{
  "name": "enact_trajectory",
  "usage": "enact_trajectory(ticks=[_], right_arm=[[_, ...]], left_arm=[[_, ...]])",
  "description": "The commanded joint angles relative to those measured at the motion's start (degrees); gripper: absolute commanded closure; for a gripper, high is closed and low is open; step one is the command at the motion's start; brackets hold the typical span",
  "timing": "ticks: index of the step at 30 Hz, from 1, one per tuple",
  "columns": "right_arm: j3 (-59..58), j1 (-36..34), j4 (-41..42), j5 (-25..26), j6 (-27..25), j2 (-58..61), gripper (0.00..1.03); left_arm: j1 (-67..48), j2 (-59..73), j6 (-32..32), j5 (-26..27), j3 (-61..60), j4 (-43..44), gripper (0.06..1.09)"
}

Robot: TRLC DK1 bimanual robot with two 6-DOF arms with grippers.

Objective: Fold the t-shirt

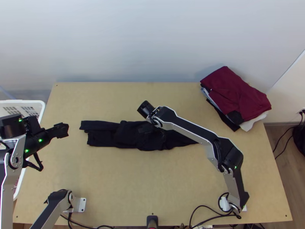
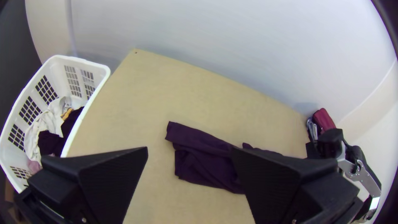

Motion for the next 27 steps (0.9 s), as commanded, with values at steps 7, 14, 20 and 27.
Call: enact_trajectory(ticks=[7, 14, 20, 27], right_arm=[[2.6, -0.3, 0.3, 0.6, -0.1, 2.7, 0.84], [2.8, -0.5, -3.6, 0.6, 0.5, 1.0, 0.96], [2.2, -0.8, -8.9, 0.8, 0.0, -3.7, 1.00], [-0.7, -4.9, -9.1, 1.4, 0.2, -12.0, 1.00]], left_arm=[[0.8, -1.2, 0.7, 0.5, 1.3, -1.5, 0.11], [1.6, -2.0, 2.5, 0.3, -1.2, -1.4, 0.11], [3.2, -1.5, 5.3, 0.3, -6.8, 3.6, 0.11], [2.9, 3.4, 7.1, 0.5, -11.5, 10.5, 0.11]])
